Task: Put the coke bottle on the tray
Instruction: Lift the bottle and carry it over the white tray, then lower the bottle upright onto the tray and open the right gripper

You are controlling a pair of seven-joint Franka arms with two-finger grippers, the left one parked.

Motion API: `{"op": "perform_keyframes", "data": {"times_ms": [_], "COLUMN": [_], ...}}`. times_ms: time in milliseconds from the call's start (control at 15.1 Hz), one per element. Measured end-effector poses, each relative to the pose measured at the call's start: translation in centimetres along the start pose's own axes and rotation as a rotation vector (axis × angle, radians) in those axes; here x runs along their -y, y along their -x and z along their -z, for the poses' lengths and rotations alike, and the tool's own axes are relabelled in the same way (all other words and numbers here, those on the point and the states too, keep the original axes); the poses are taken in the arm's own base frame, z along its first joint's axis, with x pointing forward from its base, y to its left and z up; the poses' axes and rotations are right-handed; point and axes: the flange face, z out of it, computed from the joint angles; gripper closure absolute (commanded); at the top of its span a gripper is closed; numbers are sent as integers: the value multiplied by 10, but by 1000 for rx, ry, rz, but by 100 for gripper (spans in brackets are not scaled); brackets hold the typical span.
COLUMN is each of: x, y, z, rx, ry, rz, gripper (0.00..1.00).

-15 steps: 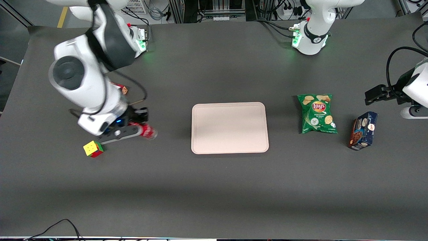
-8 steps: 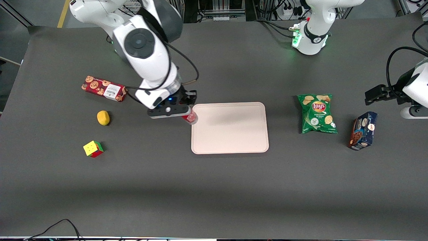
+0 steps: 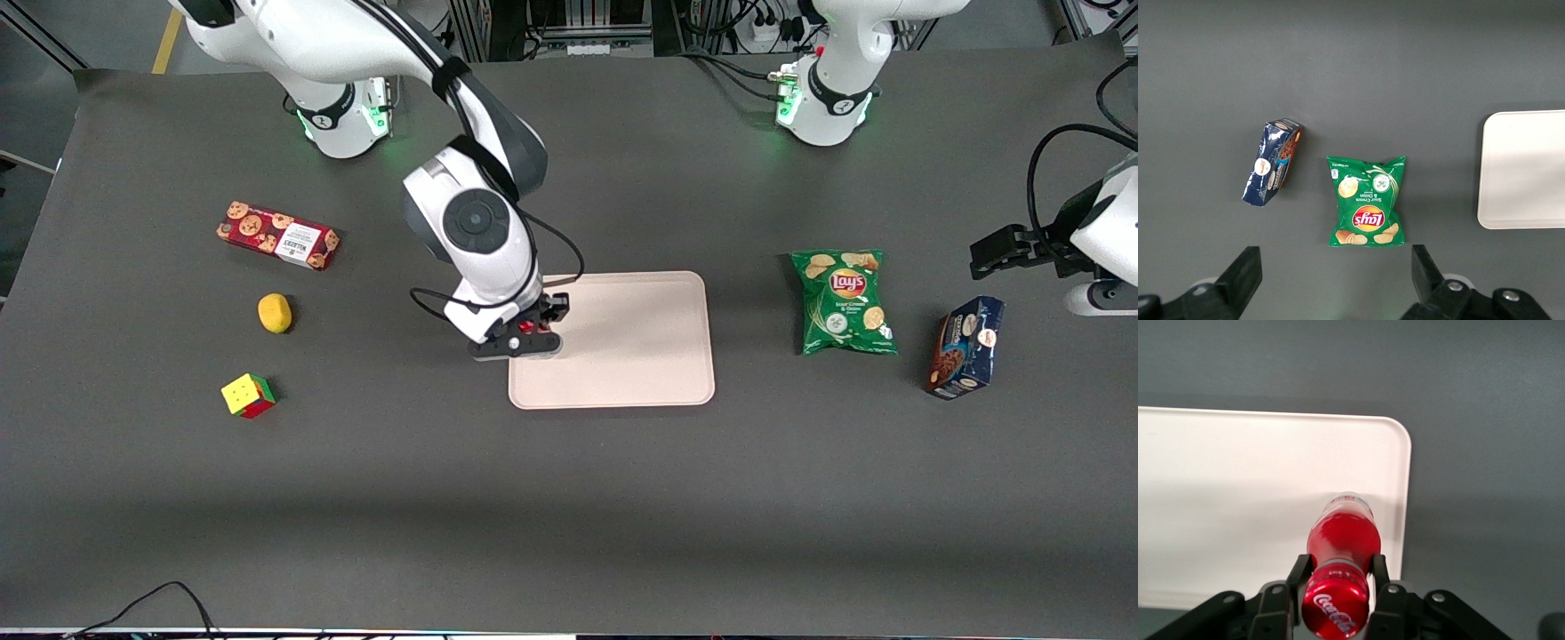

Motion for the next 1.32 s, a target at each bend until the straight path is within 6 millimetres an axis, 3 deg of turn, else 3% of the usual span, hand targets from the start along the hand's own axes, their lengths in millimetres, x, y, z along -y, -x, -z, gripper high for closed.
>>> {"op": "perform_keyframes", "data": {"times_ms": [132, 993, 1060, 1126, 1192, 1325], "x": [-1, -1, -1, -1, -1, -1], "y": [-2, -5, -5, -5, -5, -5], "z": [-14, -33, -33, -33, -33, -34], "rx": [-5, 3, 3, 3, 3, 3], "ry": [30, 43, 43, 43, 43, 44], "rz": [13, 17, 17, 17, 17, 17], "gripper": [100, 100, 77, 29, 0, 0]}}
